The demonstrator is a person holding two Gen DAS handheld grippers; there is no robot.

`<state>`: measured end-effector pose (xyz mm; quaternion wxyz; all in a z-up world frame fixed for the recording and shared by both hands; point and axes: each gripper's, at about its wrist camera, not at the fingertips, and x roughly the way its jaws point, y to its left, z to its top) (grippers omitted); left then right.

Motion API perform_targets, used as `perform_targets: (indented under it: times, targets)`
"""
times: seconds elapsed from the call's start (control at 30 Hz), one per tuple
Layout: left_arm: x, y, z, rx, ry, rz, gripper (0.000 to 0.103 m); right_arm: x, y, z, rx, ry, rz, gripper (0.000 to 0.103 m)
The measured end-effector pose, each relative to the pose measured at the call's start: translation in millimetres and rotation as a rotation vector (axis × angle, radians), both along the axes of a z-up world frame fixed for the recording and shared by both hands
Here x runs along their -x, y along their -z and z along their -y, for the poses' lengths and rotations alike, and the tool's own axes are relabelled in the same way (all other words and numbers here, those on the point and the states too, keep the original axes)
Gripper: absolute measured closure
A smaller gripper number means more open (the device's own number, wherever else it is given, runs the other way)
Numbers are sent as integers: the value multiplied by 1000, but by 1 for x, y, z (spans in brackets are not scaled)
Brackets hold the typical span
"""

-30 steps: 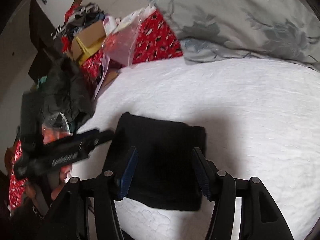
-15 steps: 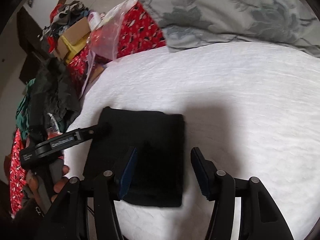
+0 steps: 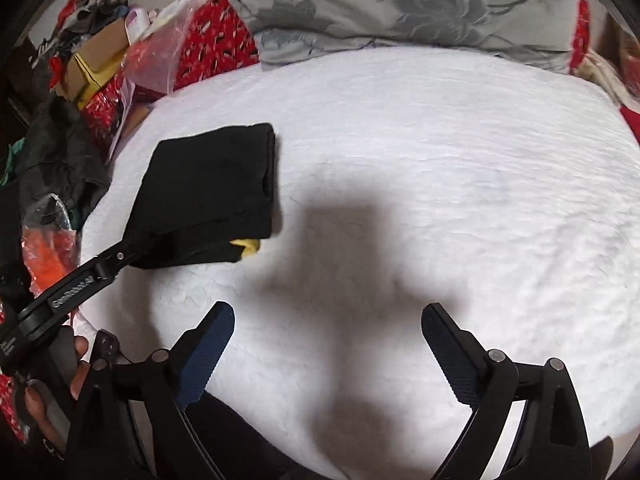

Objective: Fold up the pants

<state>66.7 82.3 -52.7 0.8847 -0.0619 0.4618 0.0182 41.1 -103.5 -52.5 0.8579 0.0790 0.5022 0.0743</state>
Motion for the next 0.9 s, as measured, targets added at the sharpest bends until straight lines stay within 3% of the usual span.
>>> perform_targets:
  times: [0.2, 0.33, 0.63, 0.9]
  targets:
    - [20, -9, 28, -24, 1, 52, 22, 39, -29, 9, 103, 0, 190, 0]
    - [30, -13, 45, -53, 21, 69, 22, 51, -35, 17, 94, 3, 250, 0]
    - [38, -13, 60, -89, 27, 54, 22, 53, -3, 35, 53, -2, 140, 0]
    - [41, -5, 65, -103, 37, 30, 22, 55, -10, 49, 53, 56, 175, 0]
